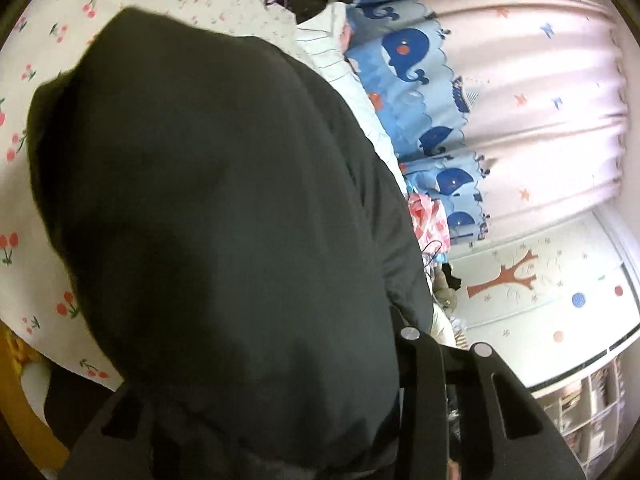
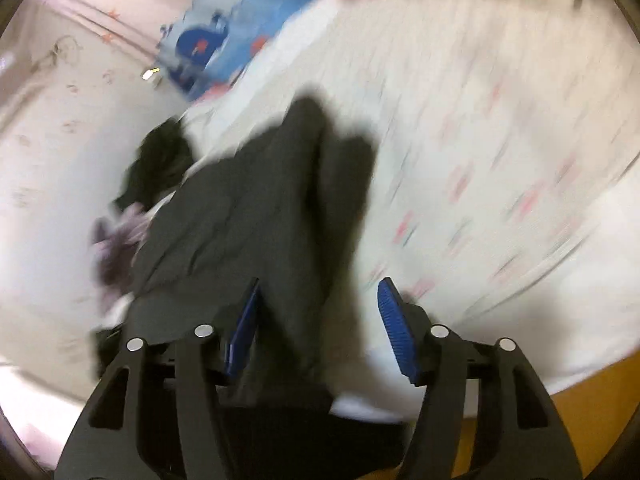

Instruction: Fold large clothes

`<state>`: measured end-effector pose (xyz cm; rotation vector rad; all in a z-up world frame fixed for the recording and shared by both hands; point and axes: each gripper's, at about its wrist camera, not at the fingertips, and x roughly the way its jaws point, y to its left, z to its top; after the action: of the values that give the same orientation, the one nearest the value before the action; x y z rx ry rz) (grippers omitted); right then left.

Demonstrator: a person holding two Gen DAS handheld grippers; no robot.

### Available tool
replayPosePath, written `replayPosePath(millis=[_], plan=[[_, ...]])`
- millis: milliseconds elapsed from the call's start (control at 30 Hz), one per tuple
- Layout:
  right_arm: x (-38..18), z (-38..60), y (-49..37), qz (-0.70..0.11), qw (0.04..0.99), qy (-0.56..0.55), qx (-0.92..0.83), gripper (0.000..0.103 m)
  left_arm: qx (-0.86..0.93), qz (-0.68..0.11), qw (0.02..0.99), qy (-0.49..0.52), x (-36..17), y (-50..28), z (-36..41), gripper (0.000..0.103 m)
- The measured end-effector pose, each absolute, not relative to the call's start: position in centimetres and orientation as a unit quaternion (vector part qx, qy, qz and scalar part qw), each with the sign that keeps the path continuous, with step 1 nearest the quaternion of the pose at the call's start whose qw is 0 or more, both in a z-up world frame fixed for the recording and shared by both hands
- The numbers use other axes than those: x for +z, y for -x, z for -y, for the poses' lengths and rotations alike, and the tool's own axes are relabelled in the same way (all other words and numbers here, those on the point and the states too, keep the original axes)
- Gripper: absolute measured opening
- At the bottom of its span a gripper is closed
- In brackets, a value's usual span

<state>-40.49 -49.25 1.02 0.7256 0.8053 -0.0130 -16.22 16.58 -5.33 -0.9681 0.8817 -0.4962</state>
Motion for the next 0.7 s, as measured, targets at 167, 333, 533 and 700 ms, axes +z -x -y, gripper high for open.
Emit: replayPosePath(millis=[167,333,533,700], plan=[[8.3,41.7,35.7,-0.339,0.917,-0.207,0.031,0.065,-0.223,-0.403,0.755,0.466,-6.2,15.8,-16.7,0.052],[9.6,30.2,25.2,-0.366,0.923,-0.097,0.068,0.065,-0.214,-0.406,0.738,0.495,-6.6,15.3,-17.8,0.081],[0.3,24.1,14.9,-0.469,0.882,-0.036,0.02,0.072,-0.212,-0.403,0.72,0.523,-7.5,12.3,-17.4,0.088],[1.6,23.6,16.4,-0.474,0.88,-0.036,0.014,0.072,-0.241,-0.387,0.742,0.492,-6.2,12.6,-17.2,0.056]])
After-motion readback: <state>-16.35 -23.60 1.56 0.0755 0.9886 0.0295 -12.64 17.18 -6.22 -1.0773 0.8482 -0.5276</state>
